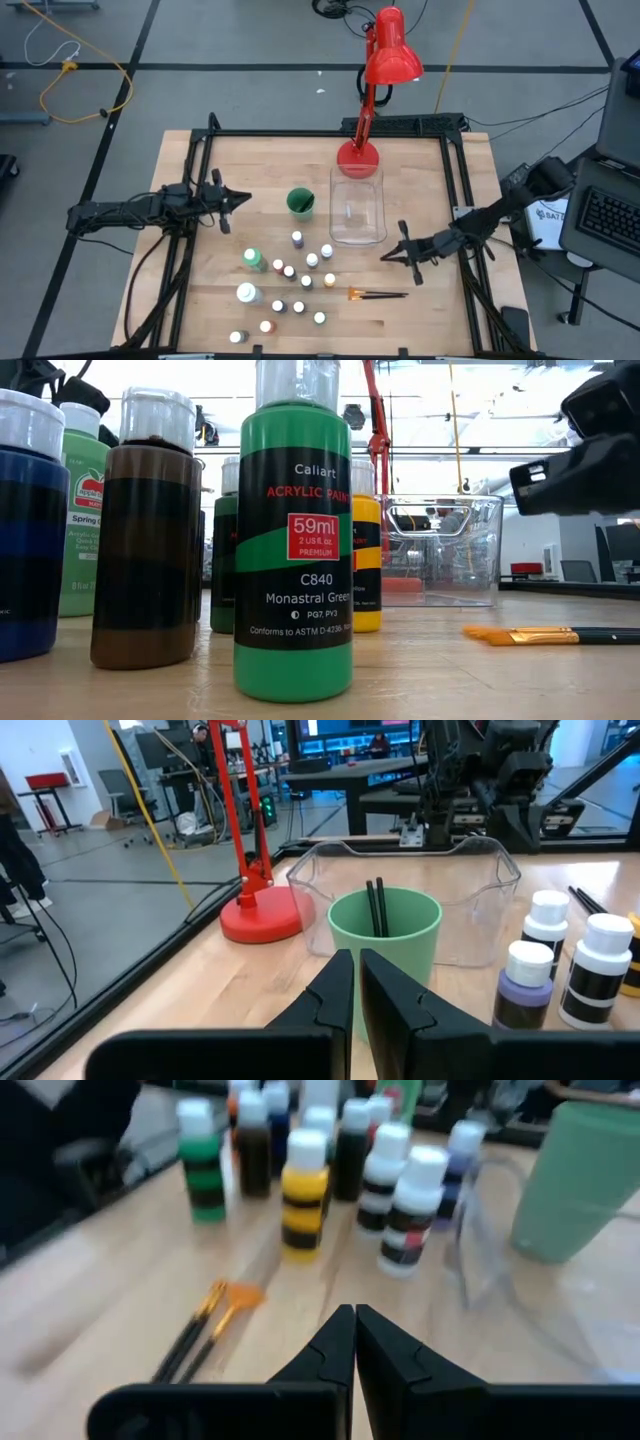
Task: Pick & Place Paint Supplies
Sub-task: Put the top yellow paintbrush into the green cup
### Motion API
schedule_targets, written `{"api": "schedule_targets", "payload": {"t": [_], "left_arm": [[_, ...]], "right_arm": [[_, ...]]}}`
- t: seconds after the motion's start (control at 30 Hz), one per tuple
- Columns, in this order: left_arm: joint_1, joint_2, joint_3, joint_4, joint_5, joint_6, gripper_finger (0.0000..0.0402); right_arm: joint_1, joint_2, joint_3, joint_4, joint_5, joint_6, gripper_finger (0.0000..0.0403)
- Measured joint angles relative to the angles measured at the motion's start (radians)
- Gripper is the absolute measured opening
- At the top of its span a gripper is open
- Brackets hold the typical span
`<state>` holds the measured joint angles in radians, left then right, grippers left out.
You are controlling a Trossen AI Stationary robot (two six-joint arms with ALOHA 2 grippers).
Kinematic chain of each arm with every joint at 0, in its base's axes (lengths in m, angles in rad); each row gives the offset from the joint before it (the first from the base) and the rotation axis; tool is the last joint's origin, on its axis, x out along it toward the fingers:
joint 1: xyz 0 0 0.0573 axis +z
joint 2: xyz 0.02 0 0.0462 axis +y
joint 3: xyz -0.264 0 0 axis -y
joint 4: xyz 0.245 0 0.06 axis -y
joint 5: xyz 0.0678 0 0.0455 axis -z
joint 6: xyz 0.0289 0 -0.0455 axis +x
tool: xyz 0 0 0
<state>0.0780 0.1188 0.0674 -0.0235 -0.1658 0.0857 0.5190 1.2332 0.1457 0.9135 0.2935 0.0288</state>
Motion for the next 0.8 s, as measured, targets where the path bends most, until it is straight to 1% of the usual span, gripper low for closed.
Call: {"api": "schedule_targets", "payload": {"t": [0.07, 0.13, 0.2, 0.27, 0.33, 0.37, 0.4, 0.47, 0.57, 0.63, 0.7, 0.8], "left_arm": [[0.0, 0.0, -0.007, 0.0, 0.001, -0.009, 0.0026], [0.0, 0.0, -0.012, -0.003, 0.002, -0.009, 0.0026], [0.0, 0.0, -0.012, -0.002, 0.002, -0.01, 0.0026], [0.0, 0.0, -0.013, 0.002, 0.002, -0.01, 0.0026], [0.0, 0.0, -0.013, 0.007, 0.001, -0.008, 0.0026], [0.0, 0.0, -0.013, 0.009, 0.002, -0.003, 0.0026], [0.0, 0.0, -0.013, 0.012, 0.002, 0.001, 0.0026], [0.0, 0.0, -0.013, 0.015, 0.002, 0.01, 0.0026], [0.0, 0.0, -0.013, 0.026, 0.003, 0.011, 0.0026], [0.0, 0.0, -0.013, 0.038, 0.004, 0.011, 0.0026], [0.0, 0.0, -0.013, 0.053, 0.005, 0.015, 0.0026], [0.0, 0.0, -0.013, 0.082, 0.005, 0.035, 0.0026]], "right_arm": [[0.002, 0.015, 0.029, 0.04, -0.007, -0.013, 0.0007], [0.025, 0.021, 0.11, -0.024, -0.031, -0.061, 0.0007], [0.06, 0.02, 0.229, -0.233, -0.026, -0.089, 0.0007], [0.094, 0.028, 0.377, -0.538, 0.024, -0.046, 0.0007], [0.126, 0.058, 0.537, -0.852, 0.102, 0.086, 0.0007], [0.14, 0.081, 0.612, -0.985, 0.123, 0.156, 0.0007], [0.154, 0.108, 0.681, -1.115, 0.125, 0.227, 0.0008], [0.184, 0.171, 0.804, -1.306, 0.106, 0.356, 0.0011], [0.242, 0.272, 0.958, -1.511, 0.096, 0.522, 0.0017], [0.287, 0.338, 1.035, -1.641, 0.095, 0.624, 0.0017], [0.338, 0.396, 1.084, -1.746, 0.095, 0.726, 0.0014], [0.409, 0.444, 1.103, -1.826, 0.095, 0.873, 0.001]]}}
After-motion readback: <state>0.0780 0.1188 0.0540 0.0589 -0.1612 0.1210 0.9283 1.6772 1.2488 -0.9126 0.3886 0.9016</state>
